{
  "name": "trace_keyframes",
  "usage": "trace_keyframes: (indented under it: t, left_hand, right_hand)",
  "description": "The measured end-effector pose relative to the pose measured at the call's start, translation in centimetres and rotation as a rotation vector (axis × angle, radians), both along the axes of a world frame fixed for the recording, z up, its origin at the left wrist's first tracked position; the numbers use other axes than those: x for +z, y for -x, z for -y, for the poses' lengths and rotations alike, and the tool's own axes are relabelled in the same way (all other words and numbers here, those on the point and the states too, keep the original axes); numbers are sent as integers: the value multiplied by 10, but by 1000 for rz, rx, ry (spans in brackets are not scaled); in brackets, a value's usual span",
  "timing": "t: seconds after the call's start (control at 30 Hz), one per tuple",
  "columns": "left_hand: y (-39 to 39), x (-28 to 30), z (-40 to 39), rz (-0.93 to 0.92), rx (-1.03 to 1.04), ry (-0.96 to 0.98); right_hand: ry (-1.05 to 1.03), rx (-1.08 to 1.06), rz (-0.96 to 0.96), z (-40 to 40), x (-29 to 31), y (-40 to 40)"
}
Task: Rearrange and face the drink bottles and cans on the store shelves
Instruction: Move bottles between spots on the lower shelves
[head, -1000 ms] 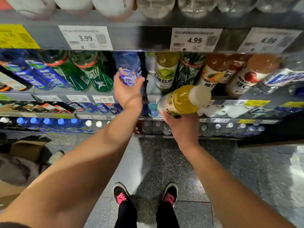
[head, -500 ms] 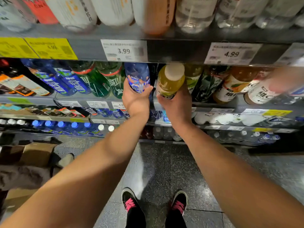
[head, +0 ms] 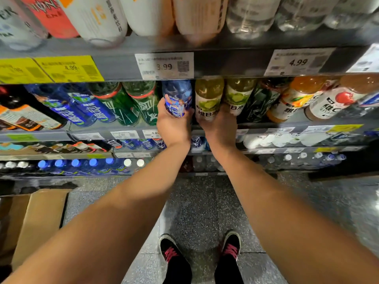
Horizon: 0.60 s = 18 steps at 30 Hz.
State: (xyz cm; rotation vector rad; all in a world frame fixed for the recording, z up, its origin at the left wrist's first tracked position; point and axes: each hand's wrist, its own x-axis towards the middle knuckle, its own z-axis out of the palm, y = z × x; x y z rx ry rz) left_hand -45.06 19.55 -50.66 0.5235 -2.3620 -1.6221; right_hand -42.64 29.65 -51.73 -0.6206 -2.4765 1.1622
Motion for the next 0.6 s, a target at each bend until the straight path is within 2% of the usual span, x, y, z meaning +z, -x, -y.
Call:
trace_keyframes:
  t: [0.07,0.17,0.27,0.47,0.6]
  left_hand:
    - [0,2,1,5,-12,23]
    - [1,2,-1,6,-28,53]
    - [0,2,-6,17,-35,56]
    - [0,1,-17,45,-23,60]
    - [0,-1,-21,43,7,65]
  right_hand:
    - [-19,-31,-25,-7,-4,-21]
    - [-79,-229,-145,-31,-2,-43]
    - [5,-369,-160,-52,3,-44]
    - [152,-366,-236,-65,8,-29]
    - [150,-361,-230,-73,6,-23]
